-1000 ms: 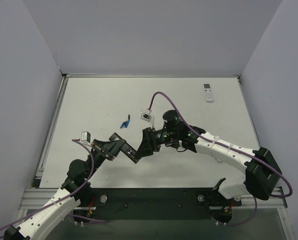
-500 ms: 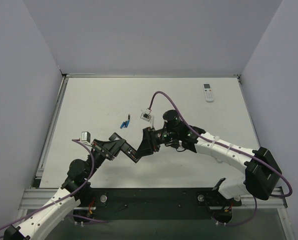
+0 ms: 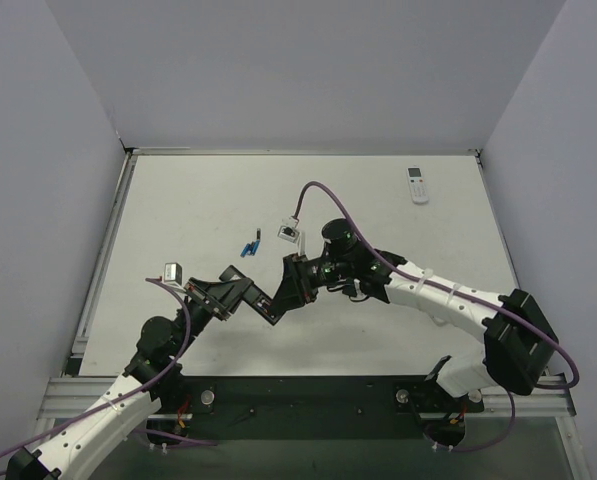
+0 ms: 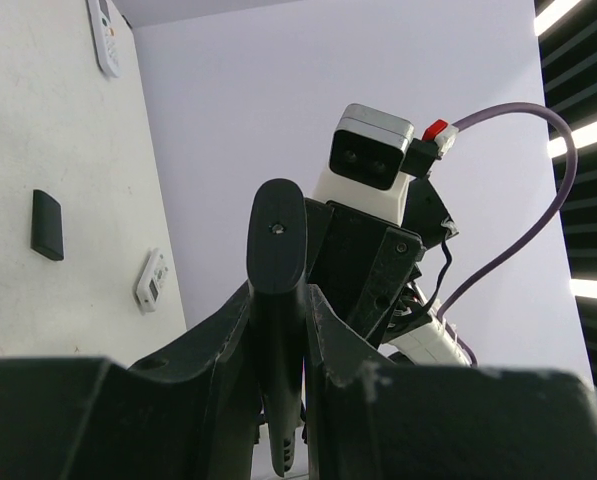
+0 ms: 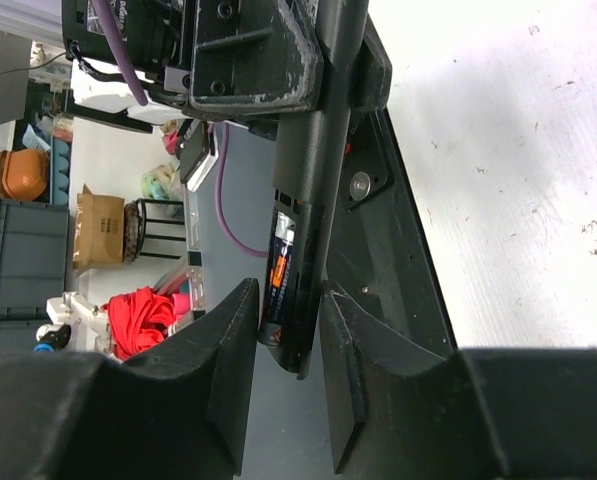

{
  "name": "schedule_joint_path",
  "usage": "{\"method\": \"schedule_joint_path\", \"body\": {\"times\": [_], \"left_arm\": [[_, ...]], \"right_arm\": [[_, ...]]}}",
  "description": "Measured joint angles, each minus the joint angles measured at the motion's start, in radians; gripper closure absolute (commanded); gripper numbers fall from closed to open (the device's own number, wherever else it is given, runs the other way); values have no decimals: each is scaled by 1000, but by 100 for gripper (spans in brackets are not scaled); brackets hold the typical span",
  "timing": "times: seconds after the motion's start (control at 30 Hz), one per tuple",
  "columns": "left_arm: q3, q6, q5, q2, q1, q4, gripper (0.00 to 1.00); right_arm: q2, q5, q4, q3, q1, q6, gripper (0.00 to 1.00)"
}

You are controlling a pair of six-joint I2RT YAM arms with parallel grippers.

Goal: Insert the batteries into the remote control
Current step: Load the battery into the remote control.

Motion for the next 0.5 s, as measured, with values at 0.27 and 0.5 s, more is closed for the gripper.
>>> {"method": "schedule_joint_path", "body": {"times": [0.27,0.5], "left_arm": [[3,14,-6,11,3,16,100],[3,20,4,19,2,25,100]], "right_arm": [[37,0,-3,33,0,11,85],[60,-4,7,51,0,26,89]]}}
